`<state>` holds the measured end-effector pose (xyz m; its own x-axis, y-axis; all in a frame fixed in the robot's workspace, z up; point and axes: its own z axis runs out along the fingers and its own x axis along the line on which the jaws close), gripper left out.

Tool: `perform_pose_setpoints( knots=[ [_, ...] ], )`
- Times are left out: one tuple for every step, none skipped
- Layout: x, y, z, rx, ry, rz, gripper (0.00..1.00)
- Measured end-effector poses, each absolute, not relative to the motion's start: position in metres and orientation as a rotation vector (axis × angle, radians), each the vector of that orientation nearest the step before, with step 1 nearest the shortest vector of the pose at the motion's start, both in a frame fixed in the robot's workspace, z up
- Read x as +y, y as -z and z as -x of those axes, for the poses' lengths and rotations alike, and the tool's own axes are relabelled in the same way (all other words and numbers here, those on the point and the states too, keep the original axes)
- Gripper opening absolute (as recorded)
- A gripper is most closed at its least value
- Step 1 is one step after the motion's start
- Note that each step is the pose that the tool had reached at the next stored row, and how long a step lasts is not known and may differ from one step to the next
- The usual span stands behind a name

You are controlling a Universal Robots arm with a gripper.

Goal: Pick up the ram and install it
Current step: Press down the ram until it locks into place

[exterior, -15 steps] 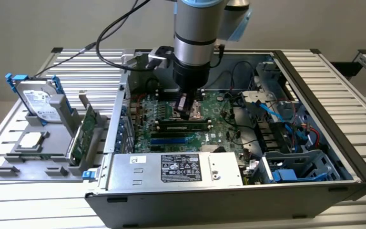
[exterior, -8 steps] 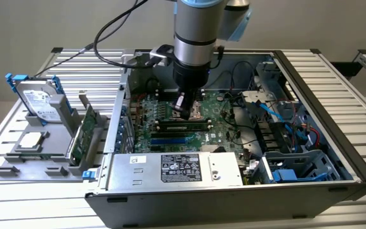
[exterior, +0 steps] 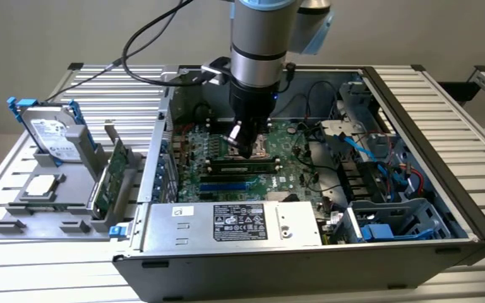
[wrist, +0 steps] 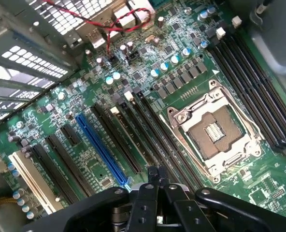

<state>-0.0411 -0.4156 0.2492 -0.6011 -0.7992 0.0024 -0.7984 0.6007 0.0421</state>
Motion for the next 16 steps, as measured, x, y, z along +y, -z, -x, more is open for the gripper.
perform_pose_setpoints(
  knots=[
    [-0.4156, -0.2492, 0.0411, -2.804, 0.057, -1.369, 0.11],
    [-0.4156, -0.2492, 0.0411, -2.816, 0.058, -1.345, 0.11],
    [-0.4156, -0.2492, 0.0411, -2.828, 0.058, -1.321, 0.11],
    [-0.4156, -0.2492, 0.0411, -2.84, 0.058, -1.296, 0.11],
    [-0.4156, -0.2492, 0.0411, -2.851, 0.059, -1.271, 0.11],
    [-0.4157, -0.2492, 0.0411, -2.863, 0.059, -1.246, 0.11],
    [-0.4156, -0.2492, 0.0411, -2.875, 0.059, -1.219, 0.11],
    [-0.4156, -0.2491, 0.0411, -2.886, 0.059, -1.193, 0.11],
    [-0.4156, -0.2491, 0.0411, -2.897, 0.06, -1.167, 0.11],
    [-0.4156, -0.2491, 0.0411, -2.908, 0.06, -1.141, 0.11],
    [-0.4156, -0.2491, 0.0411, -2.918, 0.06, -1.115, 0.11],
    [-0.4156, -0.2491, 0.0411, -2.928, 0.06, -1.089, 0.11],
    [-0.4156, -0.249, 0.0411, -2.938, 0.061, -1.063, 0.11],
    [-0.4156, -0.249, 0.0411, -2.949, 0.061, -1.034, 0.11],
    [-0.4156, -0.249, 0.0411, -2.958, 0.061, -1.008, 0.11],
    [-0.4156, -0.2489, 0.0411, -2.967, 0.061, -0.981, 0.11]
  ],
)
